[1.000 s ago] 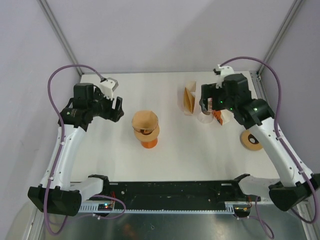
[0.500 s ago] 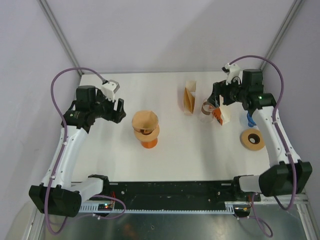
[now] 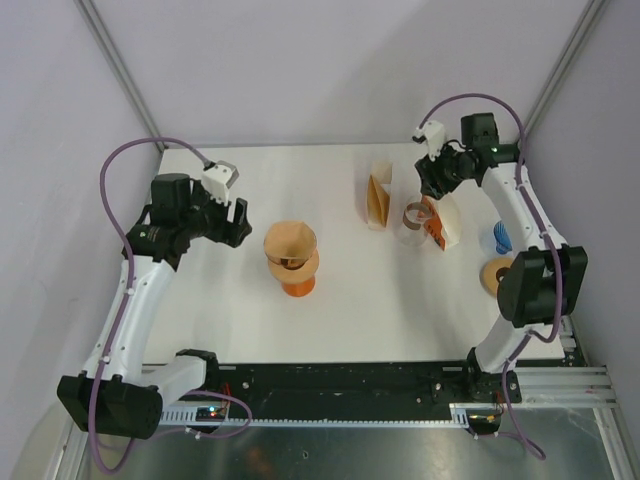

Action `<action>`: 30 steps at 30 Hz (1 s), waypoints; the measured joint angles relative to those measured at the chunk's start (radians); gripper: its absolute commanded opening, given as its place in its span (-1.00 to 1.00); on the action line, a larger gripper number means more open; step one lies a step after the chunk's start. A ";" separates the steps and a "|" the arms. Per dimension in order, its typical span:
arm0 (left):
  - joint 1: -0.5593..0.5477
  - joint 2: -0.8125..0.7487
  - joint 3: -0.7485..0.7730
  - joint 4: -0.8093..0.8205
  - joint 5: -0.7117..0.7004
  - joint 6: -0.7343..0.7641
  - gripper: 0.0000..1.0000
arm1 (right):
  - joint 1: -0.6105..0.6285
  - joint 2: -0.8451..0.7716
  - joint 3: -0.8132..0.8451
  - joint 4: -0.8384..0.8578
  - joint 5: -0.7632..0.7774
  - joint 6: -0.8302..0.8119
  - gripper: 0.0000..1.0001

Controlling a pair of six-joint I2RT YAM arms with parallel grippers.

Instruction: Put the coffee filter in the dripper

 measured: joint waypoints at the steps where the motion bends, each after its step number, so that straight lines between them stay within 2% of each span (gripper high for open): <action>1: 0.000 0.000 0.000 0.000 0.000 0.000 0.60 | 0.005 0.011 0.005 -0.003 0.013 -0.034 0.16; 9: 0.000 0.011 0.000 0.006 -0.002 0.000 0.60 | 0.068 0.129 0.066 -0.054 0.113 -0.227 0.11; 18: 0.001 0.028 0.000 0.009 -0.011 0.000 0.60 | 0.095 0.212 0.092 -0.083 0.188 -0.302 0.03; 28: 0.001 0.042 0.000 0.011 -0.019 0.000 0.61 | 0.142 0.240 0.092 -0.083 0.237 -0.327 -0.26; 30: 0.002 0.042 0.000 0.012 -0.019 0.000 0.61 | 0.151 0.243 0.092 -0.083 0.240 -0.328 -0.38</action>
